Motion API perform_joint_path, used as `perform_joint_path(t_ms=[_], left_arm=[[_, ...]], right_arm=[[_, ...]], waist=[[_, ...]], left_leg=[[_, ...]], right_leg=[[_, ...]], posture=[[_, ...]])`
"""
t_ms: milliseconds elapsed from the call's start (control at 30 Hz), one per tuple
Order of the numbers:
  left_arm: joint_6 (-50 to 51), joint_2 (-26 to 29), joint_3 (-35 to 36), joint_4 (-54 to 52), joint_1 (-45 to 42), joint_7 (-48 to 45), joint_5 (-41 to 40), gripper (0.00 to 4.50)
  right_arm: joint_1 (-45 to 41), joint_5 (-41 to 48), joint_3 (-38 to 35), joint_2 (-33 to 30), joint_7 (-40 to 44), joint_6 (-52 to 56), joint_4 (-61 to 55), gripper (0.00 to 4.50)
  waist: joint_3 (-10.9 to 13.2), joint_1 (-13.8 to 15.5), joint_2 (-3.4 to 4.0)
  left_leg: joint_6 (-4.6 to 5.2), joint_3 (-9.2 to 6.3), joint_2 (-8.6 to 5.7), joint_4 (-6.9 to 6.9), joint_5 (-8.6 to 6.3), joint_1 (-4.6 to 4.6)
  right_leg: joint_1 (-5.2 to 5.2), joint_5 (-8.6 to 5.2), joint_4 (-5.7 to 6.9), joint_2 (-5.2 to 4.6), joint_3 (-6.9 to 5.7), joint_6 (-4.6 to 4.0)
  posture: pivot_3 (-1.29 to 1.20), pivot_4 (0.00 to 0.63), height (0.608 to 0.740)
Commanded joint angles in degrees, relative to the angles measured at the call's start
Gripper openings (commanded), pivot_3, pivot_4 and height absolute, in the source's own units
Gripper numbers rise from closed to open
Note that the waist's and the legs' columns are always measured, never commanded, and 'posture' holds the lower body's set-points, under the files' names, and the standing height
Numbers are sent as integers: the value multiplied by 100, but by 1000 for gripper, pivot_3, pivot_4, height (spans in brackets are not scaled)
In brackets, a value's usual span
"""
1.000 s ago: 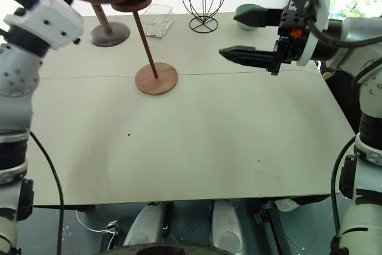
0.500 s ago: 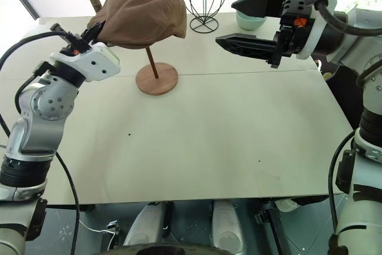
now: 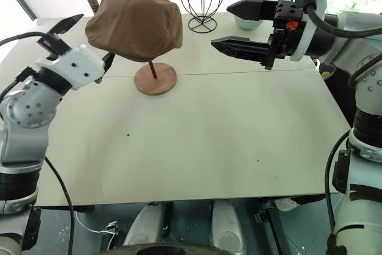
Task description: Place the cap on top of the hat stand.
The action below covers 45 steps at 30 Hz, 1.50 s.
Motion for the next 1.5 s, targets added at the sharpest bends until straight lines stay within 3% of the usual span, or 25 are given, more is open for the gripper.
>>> perform_joint_path(t_ms=[33,133,233,267,367,533,967,1200,1500], left_arm=[[696,181,905,-743,52,-727,-1285,4449],[2177,512,1667,-1095,70,-1627,-2970,4449],[3814,1241,2532,-932,51,-2481,-4635,4449],[4267,1656,2959,-656,190,-3144,-5177,4449],[4933,2432,3618,-107,556,-4098,-5888,4449],[5664,3077,4050,528,537,-4368,-6688,4449],[5427,3316,3785,873,516,-4119,-6904,4449],[5357,3250,3856,799,674,-3961,-6959,4449],[5324,3233,3917,771,700,-3762,-7038,4449]], right_arm=[[114,-269,80,0,48,-350,-198,4500],[233,-557,267,64,-5,-634,-332,4500],[336,-705,426,220,-97,-805,-614,4500],[393,-761,577,429,-278,-873,-912,4500],[551,-1072,984,915,-693,-1124,-1467,4500],[807,-2085,1542,1564,-1230,-2012,-1344,4500],[888,-5661,3186,2849,-2604,-6150,818,4500],[497,-6664,3378,3580,-3465,-6953,1739,4500],[-168,-7433,3388,4014,-4195,-7141,2865,4500]], waist=[[0,4,0],[0,-3,0],[1,-24,2],[0,-34,4],[8,-161,-36],[11,-147,-31],[9,-185,-35],[8,-180,-37],[7,-182,-38]], left_leg=[[0,1,0,0,0,0],[0,0,1,1,0,-1],[0,1,6,0,0,2],[0,2,6,0,0,2],[2,1,40,2,-1,2],[3,-1,41,-7,-3,8],[2,2,52,-20,-3,10],[-1,1,57,-24,-1,12],[-2,1,58,-25,0,13]], right_leg=[[0,0,-2,0,0,0],[0,0,-2,0,0,0],[0,-1,-2,6,0,-1],[0,-1,-1,6,0,-1],[-4,-7,-2,43,-2,-16],[-6,-23,3,44,-3,-42],[-14,-22,4,55,3,-44],[-17,-19,4,61,6,-49],[-16,-17,4,63,7,-54]], posture=[[0,150,740],[0,150,740],[0,150,740],[0,150,740],[0,150,740],[0,150,740],[0,150,740],[0,150,740],[0,150,740]])
